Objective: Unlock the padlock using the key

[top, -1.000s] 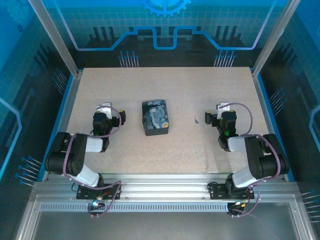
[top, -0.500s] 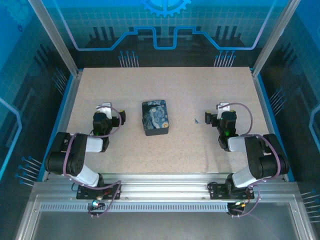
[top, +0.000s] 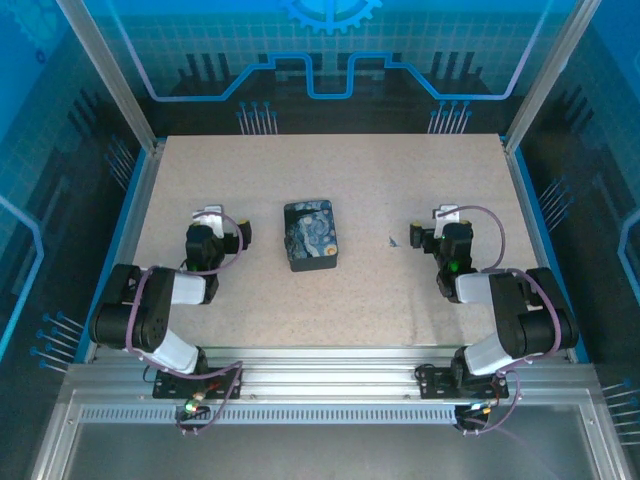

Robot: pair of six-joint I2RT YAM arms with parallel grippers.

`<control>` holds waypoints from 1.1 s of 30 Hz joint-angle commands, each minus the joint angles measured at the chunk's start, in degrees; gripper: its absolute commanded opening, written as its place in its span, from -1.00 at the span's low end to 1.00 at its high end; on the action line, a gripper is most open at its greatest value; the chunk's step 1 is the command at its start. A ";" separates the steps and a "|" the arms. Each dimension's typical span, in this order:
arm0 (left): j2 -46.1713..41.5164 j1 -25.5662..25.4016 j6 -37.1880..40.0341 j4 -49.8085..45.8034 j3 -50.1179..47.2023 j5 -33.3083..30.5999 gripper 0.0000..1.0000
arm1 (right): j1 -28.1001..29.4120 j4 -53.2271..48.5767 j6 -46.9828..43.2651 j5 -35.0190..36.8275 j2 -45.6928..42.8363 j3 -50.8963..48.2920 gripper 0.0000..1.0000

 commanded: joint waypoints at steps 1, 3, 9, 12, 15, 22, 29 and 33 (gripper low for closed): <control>0.22 0.49 1.00 0.13 0.98 1.15 0.98 | -0.44 0.34 -0.39 -0.48 -0.08 0.92 0.99; 0.28 0.49 0.99 0.19 0.98 1.19 0.98 | -0.43 0.34 -0.35 -0.48 -0.08 0.88 1.00; -0.51 0.49 0.87 -0.38 0.89 0.43 0.98 | -0.53 -1.44 -0.44 -0.85 -1.36 1.38 1.00; -4.35 0.49 0.27 -7.26 2.92 -1.31 0.98 | -0.66 -10.42 -0.30 -1.29 -5.21 4.43 1.00; -7.24 0.33 0.29 -17.67 7.42 -2.06 0.98 | -0.77 -21.31 1.11 -1.51 -8.94 8.65 1.00; -12.43 1.46 -12.47 -32.59 17.16 0.13 0.98 | 1.00 -34.18 9.82 -5.38 -19.82 12.70 1.00; -7.09 4.01 -27.92 -45.53 29.95 23.52 0.98 | -4.35 -55.89 39.18 -16.47 -23.74 20.02 0.99; -2.95 1.60 -25.83 -52.61 36.93 27.89 0.98 | -2.03 -51.56 40.06 -22.03 -25.57 17.97 1.00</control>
